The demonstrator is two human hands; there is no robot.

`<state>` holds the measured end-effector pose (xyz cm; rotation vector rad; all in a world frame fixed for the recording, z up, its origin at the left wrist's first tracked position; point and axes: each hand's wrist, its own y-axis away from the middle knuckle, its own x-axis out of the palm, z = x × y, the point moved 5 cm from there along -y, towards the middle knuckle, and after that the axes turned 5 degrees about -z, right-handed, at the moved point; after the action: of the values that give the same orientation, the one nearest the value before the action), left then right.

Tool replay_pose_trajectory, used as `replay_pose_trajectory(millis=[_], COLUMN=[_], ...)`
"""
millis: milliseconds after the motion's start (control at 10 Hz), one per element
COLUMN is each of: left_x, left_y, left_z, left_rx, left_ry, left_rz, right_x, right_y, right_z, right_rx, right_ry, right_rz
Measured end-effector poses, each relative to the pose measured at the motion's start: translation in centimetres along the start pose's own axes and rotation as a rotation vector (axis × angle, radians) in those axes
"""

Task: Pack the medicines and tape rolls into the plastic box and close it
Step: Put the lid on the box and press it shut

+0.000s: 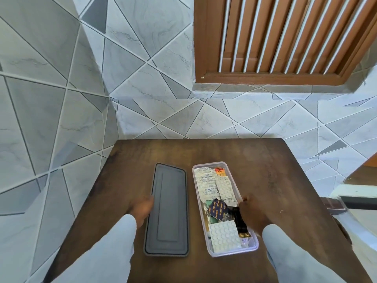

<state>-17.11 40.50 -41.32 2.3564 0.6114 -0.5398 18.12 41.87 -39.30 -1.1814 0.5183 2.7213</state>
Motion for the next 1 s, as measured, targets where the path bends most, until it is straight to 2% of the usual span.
replay_pose_trajectory(millis=[100,200,400,600,700,900,1000], left_x=[-1.7,-3.9,-2.9,2.1,4.5,9.3,11.4], left_y=[-2.5,0.1,3.8,7.6,9.2,11.1,11.3], left_z=[-2.1,-6.1,-8.4,-8.5,-8.8,-8.3,-7.7], left_rx=[0.113,0.248,0.397,0.524,0.591,0.623,0.629], left_ry=[0.055,-0.062,-0.273,-0.376,-0.399,-0.501,-0.538], left_rz=[-0.027,-0.141,-0.100,0.059,0.080,0.118,0.106], right_x=[1.4,2.8,5.6,6.0,5.1,5.2,5.5], right_y=[0.7,1.5,3.9,5.5,6.0,7.0,6.7], right_z=[0.6,1.2,2.7,3.7,3.7,3.3,2.6], right_rx=[0.008,0.088,0.159,0.097,0.057,0.255,0.308], right_ry=[-0.073,-0.186,-0.341,-0.338,-0.321,-0.652,-0.693], right_rz=[0.013,0.022,0.056,0.069,0.075,0.235,0.206])
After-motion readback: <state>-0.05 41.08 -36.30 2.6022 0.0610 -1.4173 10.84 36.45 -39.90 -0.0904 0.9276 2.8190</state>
